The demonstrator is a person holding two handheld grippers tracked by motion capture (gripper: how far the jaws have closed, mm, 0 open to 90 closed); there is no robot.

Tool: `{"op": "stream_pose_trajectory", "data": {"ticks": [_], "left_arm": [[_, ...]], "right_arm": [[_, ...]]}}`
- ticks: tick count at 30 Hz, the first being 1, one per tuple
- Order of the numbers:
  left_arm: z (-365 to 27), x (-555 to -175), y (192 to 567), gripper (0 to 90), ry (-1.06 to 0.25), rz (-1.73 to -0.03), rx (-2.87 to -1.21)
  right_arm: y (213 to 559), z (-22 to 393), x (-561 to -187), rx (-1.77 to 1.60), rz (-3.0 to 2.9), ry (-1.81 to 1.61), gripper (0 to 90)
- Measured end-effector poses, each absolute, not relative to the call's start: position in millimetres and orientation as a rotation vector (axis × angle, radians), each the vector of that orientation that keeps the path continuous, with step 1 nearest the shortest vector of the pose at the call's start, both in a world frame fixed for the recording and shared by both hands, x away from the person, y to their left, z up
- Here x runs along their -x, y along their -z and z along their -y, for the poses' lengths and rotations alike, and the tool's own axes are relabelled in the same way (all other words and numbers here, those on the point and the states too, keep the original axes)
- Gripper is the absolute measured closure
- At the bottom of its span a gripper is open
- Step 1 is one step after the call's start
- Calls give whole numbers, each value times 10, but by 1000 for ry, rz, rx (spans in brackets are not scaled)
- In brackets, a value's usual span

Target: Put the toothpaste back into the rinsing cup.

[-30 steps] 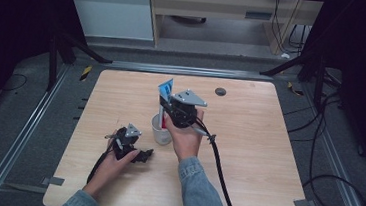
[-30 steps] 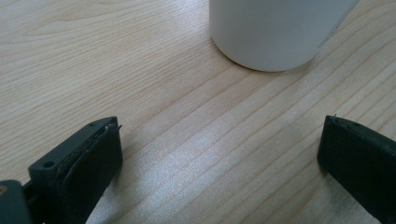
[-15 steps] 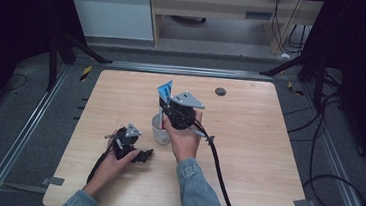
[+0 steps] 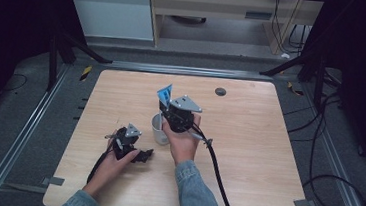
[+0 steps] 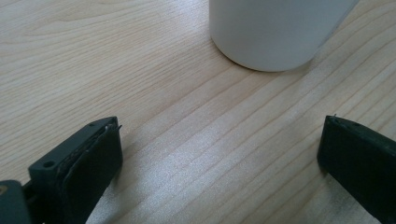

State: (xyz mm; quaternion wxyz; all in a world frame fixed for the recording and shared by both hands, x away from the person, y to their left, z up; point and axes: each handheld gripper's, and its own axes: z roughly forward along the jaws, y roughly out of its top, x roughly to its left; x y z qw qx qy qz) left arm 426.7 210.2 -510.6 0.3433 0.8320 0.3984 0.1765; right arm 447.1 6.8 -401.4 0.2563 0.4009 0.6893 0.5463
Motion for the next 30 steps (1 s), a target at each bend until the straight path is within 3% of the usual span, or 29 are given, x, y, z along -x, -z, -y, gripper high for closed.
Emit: {"op": "stream_pose_trajectory", "data": {"ticks": [30], "left_arm": [[-2105, -4267, 5104, 0, -456, -1033, -2168]], "right_arm": [[4257, -69, -4542, -1175, -1907, -1487, 731]]}}
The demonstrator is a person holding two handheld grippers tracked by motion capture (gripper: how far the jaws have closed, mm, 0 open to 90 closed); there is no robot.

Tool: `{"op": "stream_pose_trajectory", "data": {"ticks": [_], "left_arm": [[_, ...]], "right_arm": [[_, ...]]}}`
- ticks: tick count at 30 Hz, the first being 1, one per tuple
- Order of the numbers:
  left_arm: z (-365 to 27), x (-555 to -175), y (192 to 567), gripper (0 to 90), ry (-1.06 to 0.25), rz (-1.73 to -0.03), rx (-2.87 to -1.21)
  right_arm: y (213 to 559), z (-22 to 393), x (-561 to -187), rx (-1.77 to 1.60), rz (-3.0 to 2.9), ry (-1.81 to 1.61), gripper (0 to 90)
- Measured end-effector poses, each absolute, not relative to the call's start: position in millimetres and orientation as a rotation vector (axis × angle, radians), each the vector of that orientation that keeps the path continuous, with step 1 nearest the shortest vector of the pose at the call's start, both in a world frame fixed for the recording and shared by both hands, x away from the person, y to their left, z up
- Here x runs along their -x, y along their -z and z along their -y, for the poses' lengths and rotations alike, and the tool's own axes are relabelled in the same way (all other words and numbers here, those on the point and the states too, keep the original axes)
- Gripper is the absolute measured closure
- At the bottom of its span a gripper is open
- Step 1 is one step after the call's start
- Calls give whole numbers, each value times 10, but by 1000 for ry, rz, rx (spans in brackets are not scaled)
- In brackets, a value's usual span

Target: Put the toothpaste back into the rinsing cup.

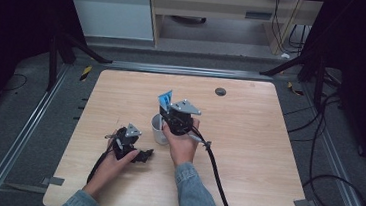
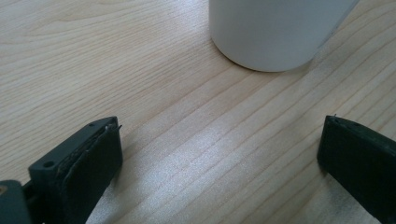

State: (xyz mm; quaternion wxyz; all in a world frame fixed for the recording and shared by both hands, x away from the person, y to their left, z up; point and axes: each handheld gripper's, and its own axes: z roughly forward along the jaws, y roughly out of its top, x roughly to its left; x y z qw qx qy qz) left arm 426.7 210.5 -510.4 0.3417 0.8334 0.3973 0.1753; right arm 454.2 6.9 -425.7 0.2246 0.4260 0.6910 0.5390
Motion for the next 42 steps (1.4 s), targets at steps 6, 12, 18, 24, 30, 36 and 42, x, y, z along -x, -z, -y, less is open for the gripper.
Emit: {"op": "stream_pose_trajectory", "data": {"ticks": [6, 12, 18, 24, 30, 36, 42], "left_arm": [[-2104, -4268, 5104, 0, -456, -1033, -2168], [-2104, -4269, 5104, 0, -456, -1032, -2168], [-2104, -4269, 5104, 0, -455, -1032, -2168], [-2104, -4269, 5104, 0, -455, -1032, -2168], [-2104, -4269, 5104, 0, -454, -1032, -2168], [-2104, -4270, 5104, 0, -454, -1032, -2168], [-2104, -4270, 5104, 0, -455, -1032, -2168]], "right_arm": [[4262, -77, -4546, -1175, -1915, -1491, 731], [4267, -66, -4563, -1184, -1917, -1501, 728], [4272, -13, -4607, -1227, -1916, -1527, 721], [4273, 30, -4630, -1240, -1920, -1542, 713], [4276, 47, -4629, -1245, -1922, -1544, 690], [4295, 74, -4628, -1259, -1920, -1548, 651], [4297, 91, -4627, -1262, -1923, -1531, 611]]}}
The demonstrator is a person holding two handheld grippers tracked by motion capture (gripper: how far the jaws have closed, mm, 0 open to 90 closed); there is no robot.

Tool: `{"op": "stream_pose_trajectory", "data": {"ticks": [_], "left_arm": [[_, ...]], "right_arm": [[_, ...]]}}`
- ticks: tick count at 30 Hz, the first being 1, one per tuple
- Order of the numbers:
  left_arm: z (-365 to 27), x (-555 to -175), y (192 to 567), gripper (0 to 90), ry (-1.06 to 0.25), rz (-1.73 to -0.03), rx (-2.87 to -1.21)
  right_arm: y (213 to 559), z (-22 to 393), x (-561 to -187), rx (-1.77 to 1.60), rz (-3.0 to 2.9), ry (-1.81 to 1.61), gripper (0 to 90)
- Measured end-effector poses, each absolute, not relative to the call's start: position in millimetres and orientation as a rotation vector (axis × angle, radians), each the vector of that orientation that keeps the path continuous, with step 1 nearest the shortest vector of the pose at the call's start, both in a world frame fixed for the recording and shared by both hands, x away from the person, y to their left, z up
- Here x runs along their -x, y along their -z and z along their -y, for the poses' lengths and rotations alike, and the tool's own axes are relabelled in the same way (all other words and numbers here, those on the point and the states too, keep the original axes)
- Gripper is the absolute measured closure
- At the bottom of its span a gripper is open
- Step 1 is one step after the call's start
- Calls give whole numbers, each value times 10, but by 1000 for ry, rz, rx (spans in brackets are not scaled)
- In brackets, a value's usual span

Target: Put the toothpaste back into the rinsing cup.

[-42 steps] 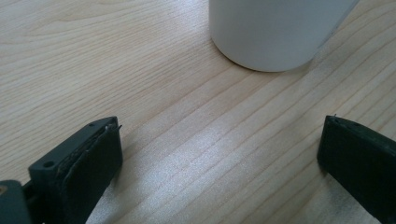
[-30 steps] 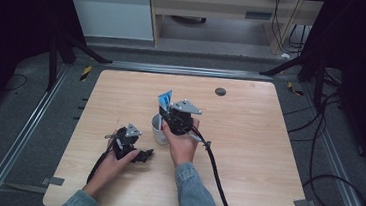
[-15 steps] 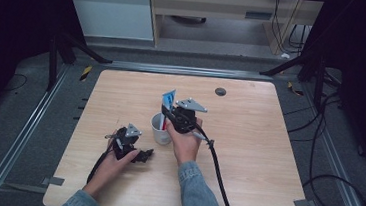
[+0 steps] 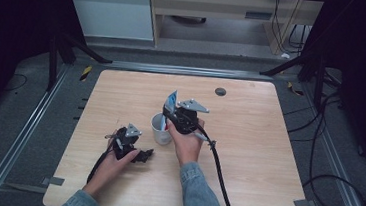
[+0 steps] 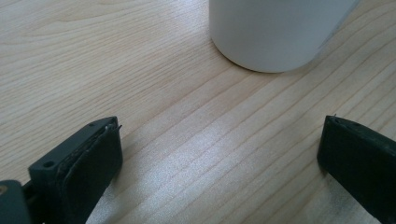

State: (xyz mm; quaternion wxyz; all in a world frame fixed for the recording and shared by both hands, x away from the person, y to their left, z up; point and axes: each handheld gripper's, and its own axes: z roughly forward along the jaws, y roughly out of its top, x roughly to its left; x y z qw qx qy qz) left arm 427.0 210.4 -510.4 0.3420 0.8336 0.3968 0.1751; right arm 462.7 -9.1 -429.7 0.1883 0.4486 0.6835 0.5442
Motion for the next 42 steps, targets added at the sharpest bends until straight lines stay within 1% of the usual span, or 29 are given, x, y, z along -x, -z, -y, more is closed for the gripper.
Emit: {"op": "stream_pose_trajectory", "data": {"ticks": [7, 12, 26, 34, 42], "left_arm": [[-2104, -4270, 5104, 0, -454, -1032, -2168], [-2103, -4270, 5104, 0, -454, -1032, -2168], [-2103, -4270, 5104, 0, -454, -1032, -2167], [-2100, -4274, 5106, 0, -455, -1031, -2164], [-2100, -4274, 5106, 0, -455, -1031, -2164]], "right_arm": [[4295, 84, -4614, -1251, -1937, -1496, 569], [4273, 94, -4599, -1239, -1941, -1453, 516], [4200, 97, -4551, -1217, -1963, -1420, 467], [4076, 99, -4499, -1164, -1984, -1341, 378], [4015, 142, -4519, -1123, -2022, -1271, 266]]}}
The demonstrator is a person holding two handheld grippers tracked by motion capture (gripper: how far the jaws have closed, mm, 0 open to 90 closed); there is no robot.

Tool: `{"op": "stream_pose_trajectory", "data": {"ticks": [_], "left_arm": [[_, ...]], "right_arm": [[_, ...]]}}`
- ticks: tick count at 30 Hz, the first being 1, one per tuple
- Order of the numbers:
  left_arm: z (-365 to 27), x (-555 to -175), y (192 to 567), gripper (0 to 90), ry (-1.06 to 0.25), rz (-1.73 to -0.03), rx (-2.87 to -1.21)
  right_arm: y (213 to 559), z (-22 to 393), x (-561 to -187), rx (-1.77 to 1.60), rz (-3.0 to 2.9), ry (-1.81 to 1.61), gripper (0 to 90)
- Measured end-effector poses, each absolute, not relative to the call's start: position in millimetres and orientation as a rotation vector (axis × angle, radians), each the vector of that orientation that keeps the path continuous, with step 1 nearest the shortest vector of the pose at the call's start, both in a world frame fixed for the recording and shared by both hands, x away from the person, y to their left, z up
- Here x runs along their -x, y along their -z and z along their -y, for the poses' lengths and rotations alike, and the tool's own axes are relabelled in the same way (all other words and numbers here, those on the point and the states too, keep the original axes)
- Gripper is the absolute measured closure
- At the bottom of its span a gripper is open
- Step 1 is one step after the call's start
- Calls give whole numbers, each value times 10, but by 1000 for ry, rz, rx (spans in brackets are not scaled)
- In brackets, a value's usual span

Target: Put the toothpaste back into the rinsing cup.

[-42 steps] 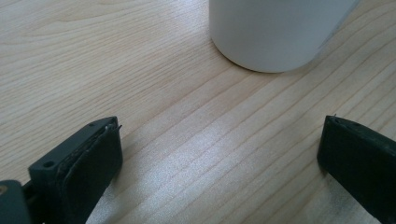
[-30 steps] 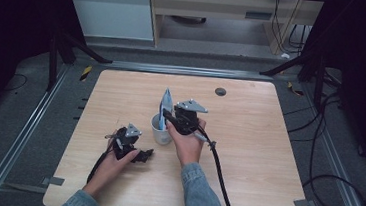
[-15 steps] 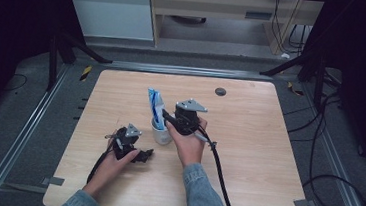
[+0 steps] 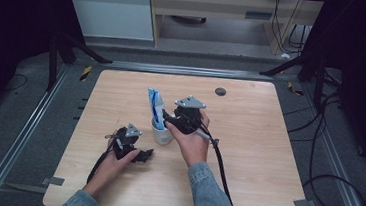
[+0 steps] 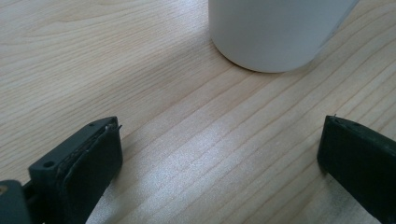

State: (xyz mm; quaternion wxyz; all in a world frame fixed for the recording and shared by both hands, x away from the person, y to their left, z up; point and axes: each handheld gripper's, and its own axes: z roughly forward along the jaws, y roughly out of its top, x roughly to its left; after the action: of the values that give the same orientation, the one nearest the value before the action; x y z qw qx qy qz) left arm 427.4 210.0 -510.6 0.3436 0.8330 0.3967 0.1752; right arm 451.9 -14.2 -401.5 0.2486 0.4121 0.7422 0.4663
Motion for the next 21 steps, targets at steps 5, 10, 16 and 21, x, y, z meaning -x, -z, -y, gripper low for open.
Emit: {"op": "stream_pose_trajectory", "data": {"ticks": [5, 10, 16, 21], "left_arm": [[-2100, -4274, 5106, 0, -455, -1031, -2164], [-2100, -4276, 5106, 0, -455, -1030, -2165], [-2101, -4278, 5105, 0, -459, -1026, -2167], [-2098, -4276, 5106, 0, -454, -1031, -2164]], "right_arm": [[3953, 167, -4556, -1103, -2049, -1208, 204], [3917, 220, -4592, -1098, -2076, -1149, 145], [3879, 345, -4630, -1106, -2076, -1126, 115], [3864, 446, -4646, -1097, -2095, -1094, 93]]}}
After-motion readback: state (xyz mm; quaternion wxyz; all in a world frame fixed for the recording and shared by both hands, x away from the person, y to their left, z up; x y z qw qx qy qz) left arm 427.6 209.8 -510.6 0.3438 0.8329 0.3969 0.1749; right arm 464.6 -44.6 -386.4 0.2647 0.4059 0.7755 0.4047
